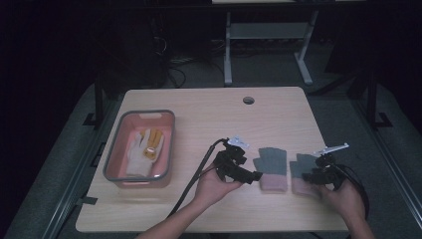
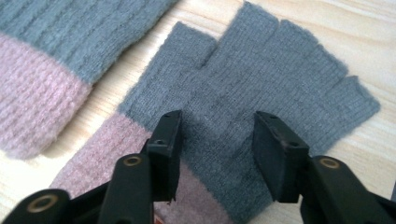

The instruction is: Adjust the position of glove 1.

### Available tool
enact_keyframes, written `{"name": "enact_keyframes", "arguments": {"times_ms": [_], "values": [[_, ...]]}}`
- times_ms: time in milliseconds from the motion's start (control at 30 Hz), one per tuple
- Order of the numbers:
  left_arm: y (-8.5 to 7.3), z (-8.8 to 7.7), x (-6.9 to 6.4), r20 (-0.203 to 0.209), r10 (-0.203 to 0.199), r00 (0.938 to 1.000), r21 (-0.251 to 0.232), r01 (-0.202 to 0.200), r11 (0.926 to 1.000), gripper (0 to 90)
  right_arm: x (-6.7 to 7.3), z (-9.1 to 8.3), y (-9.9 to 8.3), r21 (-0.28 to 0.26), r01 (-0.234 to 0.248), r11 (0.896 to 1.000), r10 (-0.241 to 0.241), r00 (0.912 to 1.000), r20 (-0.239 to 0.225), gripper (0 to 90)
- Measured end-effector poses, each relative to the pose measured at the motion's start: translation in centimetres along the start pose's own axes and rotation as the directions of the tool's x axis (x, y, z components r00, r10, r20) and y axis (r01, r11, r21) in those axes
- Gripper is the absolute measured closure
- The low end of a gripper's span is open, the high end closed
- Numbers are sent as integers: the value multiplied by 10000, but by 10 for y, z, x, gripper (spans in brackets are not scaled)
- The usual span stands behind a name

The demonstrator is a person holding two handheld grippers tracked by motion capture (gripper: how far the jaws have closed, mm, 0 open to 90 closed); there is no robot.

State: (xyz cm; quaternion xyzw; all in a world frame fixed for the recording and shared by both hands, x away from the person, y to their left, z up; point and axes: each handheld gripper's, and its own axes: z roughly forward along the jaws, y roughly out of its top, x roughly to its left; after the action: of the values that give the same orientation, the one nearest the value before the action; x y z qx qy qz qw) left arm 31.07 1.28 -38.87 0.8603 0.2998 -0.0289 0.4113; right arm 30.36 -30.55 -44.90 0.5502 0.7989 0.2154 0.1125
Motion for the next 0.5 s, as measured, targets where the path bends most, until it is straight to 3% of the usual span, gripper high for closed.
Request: {"name": "enact_keyframes", "arguments": {"times_ms": [233, 333, 500], "values": [[-4, 1, -2, 13, 57, 10000, 19, -57, 10000, 224, 1, 0, 0, 13, 46, 10000, -46, 10000, -67, 660], [-5, 3, -2, 69, 26, 10000, -7, -26, 10000, 224, 2, -1, 2, 161, 11, 9999, -8, 9998, -201, 759], [-5, 5, -2, 88, 39, 10000, 38, -39, 10000, 224, -2, -1, 3, 194, -290, 9994, 298, 9988, -392, 794]]}}
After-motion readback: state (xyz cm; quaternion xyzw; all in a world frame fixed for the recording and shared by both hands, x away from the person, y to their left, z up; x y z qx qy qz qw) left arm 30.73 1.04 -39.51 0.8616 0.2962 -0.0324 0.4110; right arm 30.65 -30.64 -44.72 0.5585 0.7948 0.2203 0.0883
